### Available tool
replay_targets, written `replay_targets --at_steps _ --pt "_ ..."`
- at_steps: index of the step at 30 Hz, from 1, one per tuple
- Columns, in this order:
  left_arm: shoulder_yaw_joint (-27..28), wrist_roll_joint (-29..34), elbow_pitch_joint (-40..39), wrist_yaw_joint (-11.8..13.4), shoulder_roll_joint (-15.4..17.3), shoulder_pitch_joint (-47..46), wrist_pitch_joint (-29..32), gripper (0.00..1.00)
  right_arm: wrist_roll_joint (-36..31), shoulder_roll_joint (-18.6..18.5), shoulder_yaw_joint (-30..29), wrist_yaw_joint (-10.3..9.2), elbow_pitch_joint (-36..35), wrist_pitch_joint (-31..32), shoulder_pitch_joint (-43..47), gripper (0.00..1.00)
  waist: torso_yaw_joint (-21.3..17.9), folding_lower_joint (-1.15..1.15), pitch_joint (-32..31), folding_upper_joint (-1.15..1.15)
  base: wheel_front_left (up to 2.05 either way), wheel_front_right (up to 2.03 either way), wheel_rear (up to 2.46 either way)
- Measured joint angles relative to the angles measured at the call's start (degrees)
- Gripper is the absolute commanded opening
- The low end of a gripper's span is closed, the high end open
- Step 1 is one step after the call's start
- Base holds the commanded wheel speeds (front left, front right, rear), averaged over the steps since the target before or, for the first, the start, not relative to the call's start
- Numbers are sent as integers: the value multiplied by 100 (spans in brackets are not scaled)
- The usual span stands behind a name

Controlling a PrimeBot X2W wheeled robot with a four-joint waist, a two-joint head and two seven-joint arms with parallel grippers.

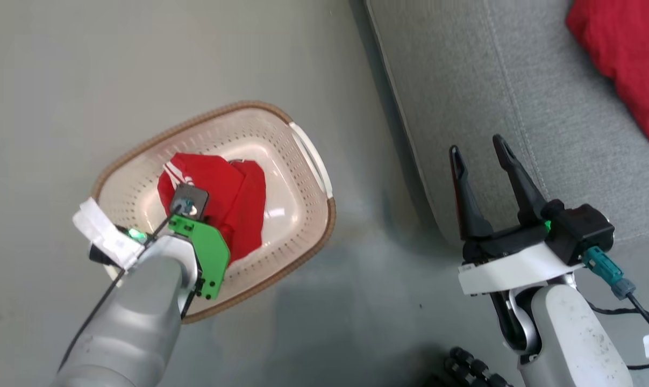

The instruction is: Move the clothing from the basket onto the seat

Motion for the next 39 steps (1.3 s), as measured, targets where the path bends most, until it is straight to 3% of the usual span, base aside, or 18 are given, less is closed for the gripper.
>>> replay_targets --at_steps 8,14,18,23,33,39 --pt "155 -266 0 30 -142 511 -886 0 -12 -137 -97 0 156 0 350 100 272 0 -998 0 0 0 0" --pt "371 -339 -355 126 -120 722 -1158 0 9 -189 -112 0 249 0 584 100 496 0 -1679 0 0 0 0" --pt "895 -163 -1717 430 149 1049 -1183 0 15 -200 -140 0 287 0 761 100 693 0 -2187 0 0 0 0" --pt "1780 235 -3226 521 277 1694 -1183 0 25 -212 -145 0 325 0 911 100 869 0 -2598 0 0 0 0" --pt "3331 1296 -5671 -91 -118 2825 -1182 0 33 -257 -114 0 338 -1 1093 100 1151 0 -3233 0 0 0 0" --pt "3799 1522 -6837 -386 -304 3133 -1183 0 33 -291 -78 0 274 -1 1165 100 1278 0 -3419 0 0 0 0"
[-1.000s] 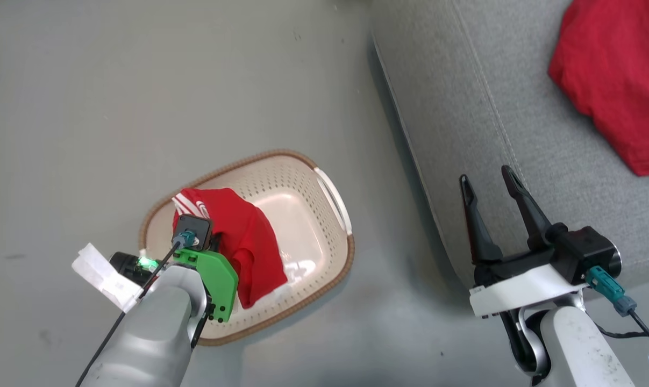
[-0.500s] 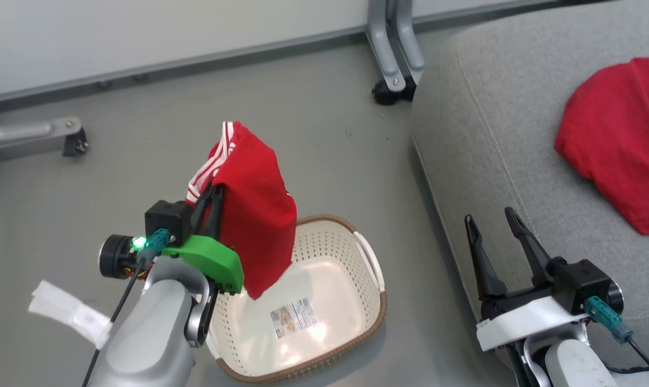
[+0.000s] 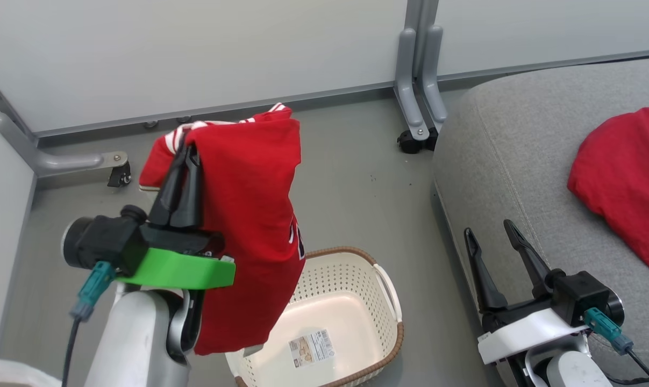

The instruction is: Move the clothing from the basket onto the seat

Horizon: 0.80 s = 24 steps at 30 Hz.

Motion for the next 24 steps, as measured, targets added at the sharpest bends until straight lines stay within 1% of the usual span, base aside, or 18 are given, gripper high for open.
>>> replay_targets --at_steps 3,6,9,15,20,24 --pt "36 -56 -521 -51 -13 63 -1 0 0 -23 19 0 -10 0 12 100 45 0 -58 0 0 0 0" --pt "33 -444 -988 -58 -19 112 -9 0 2 -51 58 0 -20 0 12 100 70 0 -108 0 0 0 0" --pt "23 -612 -1281 -76 -19 164 -10 0 8 -69 85 0 -31 1 12 100 74 0 -153 0 0 0 0" --pt "-138 -829 -1720 -83 -23 180 -10 0 5 -73 188 0 -80 1 11 100 43 0 -172 0 0 0 0" --pt "-216 -1158 -1995 -83 -23 180 -10 0 -1 -78 294 0 -114 1 1 100 2 0 -126 0 0 0 0" --pt "-313 -1233 -2075 -83 -23 170 -10 0 1 -83 380 0 -145 1 -76 100 -48 0 -55 0 0 0 0"
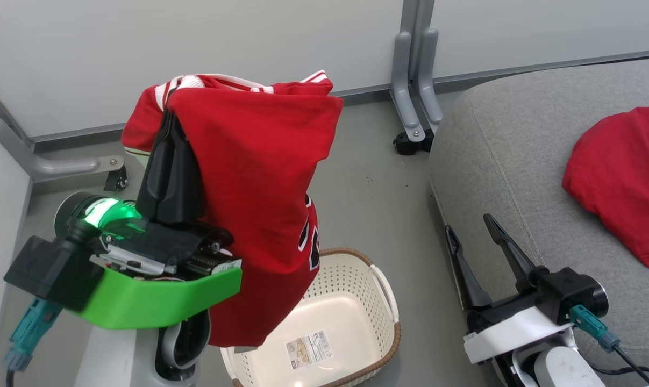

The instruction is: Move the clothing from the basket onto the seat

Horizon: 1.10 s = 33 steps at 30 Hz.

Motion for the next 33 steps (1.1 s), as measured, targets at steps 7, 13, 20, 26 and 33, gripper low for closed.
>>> replay_targets --at_steps 7,13,20,26,33 --pt "-169 -65 -8 0 -2 -19 0 0 20 4 32 0 -52 -1 -64 100 -123 0 79 0 0 0 0" --pt "-171 -70 -9 0 -2 -11 1 0 42 16 21 0 -51 0 -64 100 -207 0 115 0 0 0 0" --pt "-205 -70 34 0 -2 -6 0 0 41 43 0 0 -47 0 -53 100 -198 0 106 0 0 0 0" --pt "-346 -74 174 0 -4 1 1 0 41 57 9 0 -38 0 -41 100 -193 0 81 0 0 0 0" --pt "-449 -71 299 0 -5 2 1 0 41 -20 130 0 -18 0 -29 100 -203 0 70 0 0 0 0"
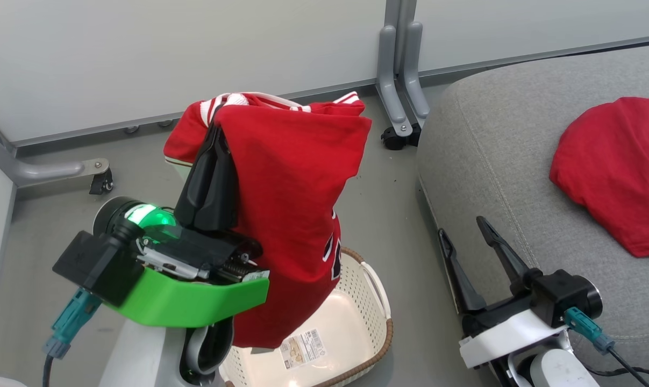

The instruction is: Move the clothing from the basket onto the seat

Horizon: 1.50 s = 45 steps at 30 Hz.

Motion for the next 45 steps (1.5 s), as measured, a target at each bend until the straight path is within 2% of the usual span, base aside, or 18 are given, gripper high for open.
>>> replay_targets --at_steps 2,13,19,24,36,45 --pt "-21 0 4 0 -1 -2 0 0 41 -79 156 -1 -30 0 2 100 -2 0 -5 0 0 0 0" --pt "-107 25 33 0 -1 -4 0 0 1187 -1047 2015 -3 -855 -1 -207 100 -49 0 -31 0 0 0 0" --pt "-207 25 40 0 -1 -7 -1 0 1441 -1217 2652 -3 -1033 -1 -585 100 -15 0 -9 0 0 0 0" --pt "-399 30 49 0 0 -38 0 0 1468 -1283 2928 -3 -1007 0 -911 100 69 0 22 0 0 0 0" --pt "-965 183 83 0 -2 -174 0 0 1466 -1272 3055 -3 -770 0 -1223 100 350 0 43 0 0 0 0" --pt "-1181 181 216 0 -2 -174 -1 0 1257 -1289 3326 -3 -684 0 -1508 100 363 0 22 0 0 0 0"
